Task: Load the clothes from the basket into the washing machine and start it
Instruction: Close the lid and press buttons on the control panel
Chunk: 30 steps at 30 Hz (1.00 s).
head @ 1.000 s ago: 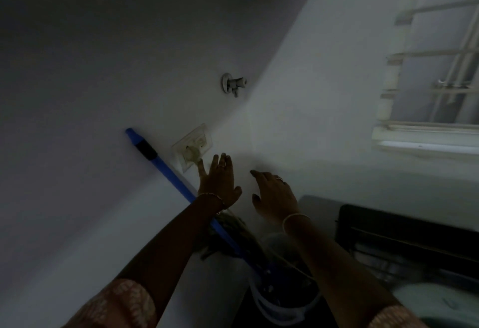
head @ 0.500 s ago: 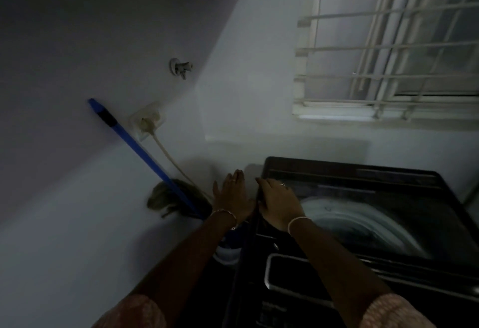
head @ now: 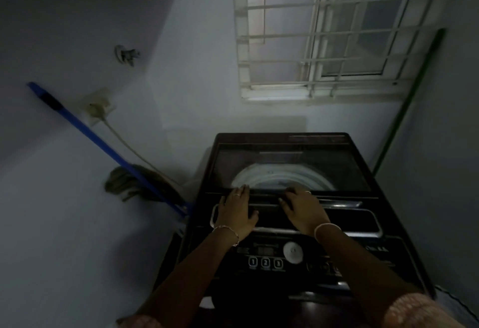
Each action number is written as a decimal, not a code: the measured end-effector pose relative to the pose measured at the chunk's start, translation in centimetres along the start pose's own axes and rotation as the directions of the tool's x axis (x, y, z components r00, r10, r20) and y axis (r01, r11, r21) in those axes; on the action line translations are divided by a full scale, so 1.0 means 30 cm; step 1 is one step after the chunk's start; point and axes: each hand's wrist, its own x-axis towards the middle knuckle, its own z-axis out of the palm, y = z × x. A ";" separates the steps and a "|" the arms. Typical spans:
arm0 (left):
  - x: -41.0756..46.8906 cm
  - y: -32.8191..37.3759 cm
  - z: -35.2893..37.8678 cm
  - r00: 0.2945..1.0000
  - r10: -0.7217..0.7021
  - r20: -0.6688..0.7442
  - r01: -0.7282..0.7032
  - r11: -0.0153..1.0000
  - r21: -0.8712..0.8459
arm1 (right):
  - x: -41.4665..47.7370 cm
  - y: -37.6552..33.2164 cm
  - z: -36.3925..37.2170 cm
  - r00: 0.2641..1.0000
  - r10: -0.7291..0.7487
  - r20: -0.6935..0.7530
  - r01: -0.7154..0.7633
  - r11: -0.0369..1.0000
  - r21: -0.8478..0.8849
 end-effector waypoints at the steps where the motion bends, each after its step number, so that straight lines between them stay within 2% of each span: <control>1: -0.019 0.016 0.018 1.000 0.003 -0.014 -0.004 1.000 -0.018 | -0.035 0.024 -0.003 1.000 0.014 0.002 -0.014 1.000 0.000; 9: -0.142 0.093 0.140 0.986 0.022 -0.163 -0.029 0.999 -0.043 | -0.211 0.167 -0.043 1.000 0.008 -0.007 -0.008 1.000 -0.024; 15: -0.258 0.090 0.173 0.926 0.010 -0.378 -0.056 0.992 -0.109 | -0.260 0.222 -0.021 0.999 -0.037 0.016 0.038 0.997 -0.066; 21: -0.401 0.025 0.222 0.911 -0.065 -0.408 0.025 0.994 -0.105 | -0.298 0.236 0.013 0.994 -0.038 -0.101 0.027 0.993 -0.117; 28: -0.476 -0.007 0.280 0.926 0.010 -0.377 -0.026 0.999 -0.036 | -0.301 0.267 0.013 0.972 0.011 -0.234 0.020 0.991 0.133; 30: -0.484 -0.012 0.289 0.935 0.009 -0.355 -0.024 0.999 -0.036 | -0.310 0.283 0.013 0.965 0.020 -0.262 0.018 0.990 0.140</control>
